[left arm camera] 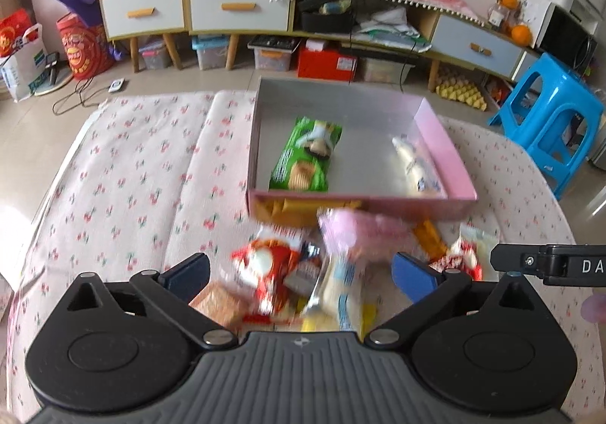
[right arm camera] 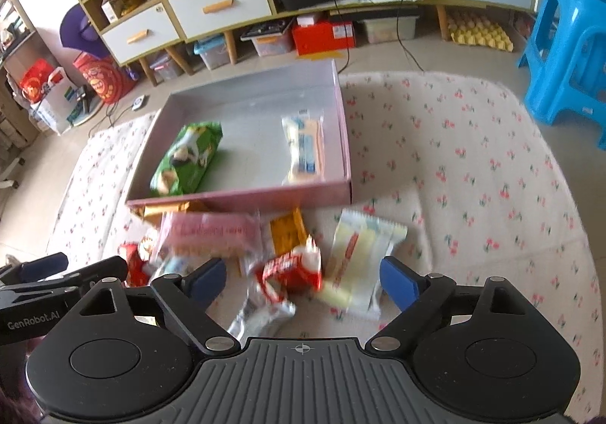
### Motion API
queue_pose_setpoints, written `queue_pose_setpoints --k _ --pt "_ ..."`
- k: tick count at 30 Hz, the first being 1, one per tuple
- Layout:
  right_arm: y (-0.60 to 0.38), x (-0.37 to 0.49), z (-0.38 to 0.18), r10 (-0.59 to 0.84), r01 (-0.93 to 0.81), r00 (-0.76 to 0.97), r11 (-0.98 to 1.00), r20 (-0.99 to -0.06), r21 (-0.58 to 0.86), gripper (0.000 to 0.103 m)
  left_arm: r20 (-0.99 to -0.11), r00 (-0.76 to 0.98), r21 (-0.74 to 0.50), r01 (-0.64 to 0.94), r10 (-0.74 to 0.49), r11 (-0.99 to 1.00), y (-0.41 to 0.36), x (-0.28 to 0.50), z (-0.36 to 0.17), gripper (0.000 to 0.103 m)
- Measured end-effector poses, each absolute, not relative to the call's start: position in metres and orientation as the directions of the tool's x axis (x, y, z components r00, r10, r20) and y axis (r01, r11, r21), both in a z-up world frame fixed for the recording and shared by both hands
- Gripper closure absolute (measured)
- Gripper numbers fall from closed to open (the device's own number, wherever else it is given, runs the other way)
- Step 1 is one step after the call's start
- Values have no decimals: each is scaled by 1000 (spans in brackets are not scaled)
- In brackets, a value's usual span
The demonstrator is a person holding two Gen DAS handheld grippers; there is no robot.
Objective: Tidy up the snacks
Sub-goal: 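Withdraw both tools from the box back over the snack pile, then grasp the yellow cracker pack with the left tool while the right tool grasps the silver bar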
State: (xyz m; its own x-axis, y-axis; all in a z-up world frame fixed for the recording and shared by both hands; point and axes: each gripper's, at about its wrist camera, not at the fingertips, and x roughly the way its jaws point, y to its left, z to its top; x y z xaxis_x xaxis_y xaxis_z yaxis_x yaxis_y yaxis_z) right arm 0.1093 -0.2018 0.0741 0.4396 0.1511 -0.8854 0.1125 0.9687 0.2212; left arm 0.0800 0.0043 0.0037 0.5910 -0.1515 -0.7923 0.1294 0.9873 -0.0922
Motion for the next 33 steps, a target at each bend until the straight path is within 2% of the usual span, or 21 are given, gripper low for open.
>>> queue_pose_setpoints --k 11,16,24,30,33 --pt "-195 90 43 179 148 337 959 -924 240 13 -836 505 -179 122 -216 976 18 61 -23 3" --pt "-185 92 34 205 151 303 954 -931 260 13 -856 448 -229 121 -259 966 19 55 -37 14" --pt "-167 96 15 213 167 248 951 -945 259 13 -875 399 -229 153 -272 961 14 57 -51 42" --pt "-156 98 4 212 160 232 954 -949 253 13 -870 378 -259 198 -317 945 16 53 -51 58" --pt "-151 96 1 198 131 235 964 -952 233 13 -870 379 -241 228 -314 944 15 50 -50 58"
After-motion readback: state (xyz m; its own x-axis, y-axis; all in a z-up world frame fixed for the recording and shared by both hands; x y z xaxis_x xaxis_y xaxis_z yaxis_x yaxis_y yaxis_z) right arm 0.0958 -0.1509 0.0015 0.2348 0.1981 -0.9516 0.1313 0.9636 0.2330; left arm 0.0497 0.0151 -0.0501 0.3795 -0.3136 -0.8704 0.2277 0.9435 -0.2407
